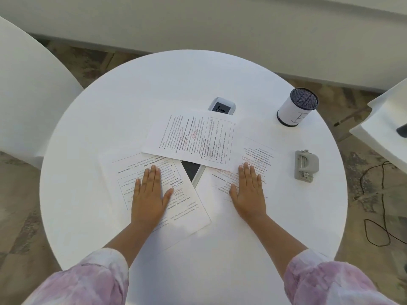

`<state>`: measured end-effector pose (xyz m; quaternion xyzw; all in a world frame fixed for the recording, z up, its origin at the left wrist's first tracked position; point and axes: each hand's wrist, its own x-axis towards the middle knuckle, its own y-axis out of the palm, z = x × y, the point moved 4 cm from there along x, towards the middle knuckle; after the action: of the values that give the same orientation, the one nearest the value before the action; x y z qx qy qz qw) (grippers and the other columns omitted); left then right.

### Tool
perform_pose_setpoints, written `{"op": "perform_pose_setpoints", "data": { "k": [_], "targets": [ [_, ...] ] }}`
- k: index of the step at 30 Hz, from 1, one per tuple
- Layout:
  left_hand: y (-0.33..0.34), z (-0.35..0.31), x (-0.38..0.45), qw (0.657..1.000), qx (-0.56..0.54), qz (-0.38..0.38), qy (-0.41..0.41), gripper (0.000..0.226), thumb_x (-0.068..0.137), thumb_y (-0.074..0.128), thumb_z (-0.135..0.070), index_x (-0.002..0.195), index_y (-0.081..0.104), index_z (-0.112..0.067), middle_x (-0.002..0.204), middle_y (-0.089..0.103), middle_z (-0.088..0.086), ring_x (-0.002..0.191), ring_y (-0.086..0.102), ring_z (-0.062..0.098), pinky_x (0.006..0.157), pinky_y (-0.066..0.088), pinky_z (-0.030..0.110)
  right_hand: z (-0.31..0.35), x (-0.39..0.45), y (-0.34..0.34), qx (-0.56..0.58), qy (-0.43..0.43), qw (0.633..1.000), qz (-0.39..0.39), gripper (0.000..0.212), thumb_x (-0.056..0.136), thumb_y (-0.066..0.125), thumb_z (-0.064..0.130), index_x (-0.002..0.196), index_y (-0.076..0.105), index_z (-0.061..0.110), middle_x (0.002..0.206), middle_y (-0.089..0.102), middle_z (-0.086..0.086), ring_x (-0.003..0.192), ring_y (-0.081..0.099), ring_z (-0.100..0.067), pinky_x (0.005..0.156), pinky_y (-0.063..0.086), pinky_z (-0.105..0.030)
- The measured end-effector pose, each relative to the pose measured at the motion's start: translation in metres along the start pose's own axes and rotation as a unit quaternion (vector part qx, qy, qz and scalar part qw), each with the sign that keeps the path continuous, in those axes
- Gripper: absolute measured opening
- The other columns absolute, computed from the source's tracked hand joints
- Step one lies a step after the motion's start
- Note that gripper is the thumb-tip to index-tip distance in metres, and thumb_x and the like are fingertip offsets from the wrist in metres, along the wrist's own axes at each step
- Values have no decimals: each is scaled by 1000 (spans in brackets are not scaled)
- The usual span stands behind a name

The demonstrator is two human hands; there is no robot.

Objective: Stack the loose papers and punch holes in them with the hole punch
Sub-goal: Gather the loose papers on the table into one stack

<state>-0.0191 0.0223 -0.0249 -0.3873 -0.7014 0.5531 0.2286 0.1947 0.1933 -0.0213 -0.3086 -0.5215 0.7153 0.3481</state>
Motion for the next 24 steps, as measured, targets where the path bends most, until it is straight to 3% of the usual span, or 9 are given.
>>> {"op": "perform_pose_setpoints", "data": {
  "k": [10,13,17,24],
  "targets": [
    [1,-2,-1,1000,9,0,-3,85,87,-4,-63,146,21,-6,155,20,8,144,16,23,116,8,40,-4,-2,4,-4,-5,1000,-11,61,96,34,38,148,13,14,158,11,-3,146,3,-20,120,2,-37],
    [1,-2,1,1000,11,3,-5,86,86,-6,-63,146,19,-6,156,18,8,144,13,22,116,7,39,-3,0,2,-3,-22,1000,-11,57,95,30,38,147,20,17,157,13,-3,146,7,-23,120,4,-39],
    [1,-1,3,1000,13,9,14,89,83,-10,-65,147,13,-8,157,11,5,145,7,20,117,2,37,5,3,-5,-21,-62,998,-20,52,95,45,29,143,33,14,155,24,-8,144,17,-28,117,10,-43],
    [-10,4,3,999,-33,-17,-12,82,86,7,-61,148,8,-7,158,6,8,146,5,25,117,2,37,34,7,-18,-41,-130,989,-62,31,91,55,25,120,60,15,146,40,-14,136,35,-36,111,23,-51]
  ]
}}
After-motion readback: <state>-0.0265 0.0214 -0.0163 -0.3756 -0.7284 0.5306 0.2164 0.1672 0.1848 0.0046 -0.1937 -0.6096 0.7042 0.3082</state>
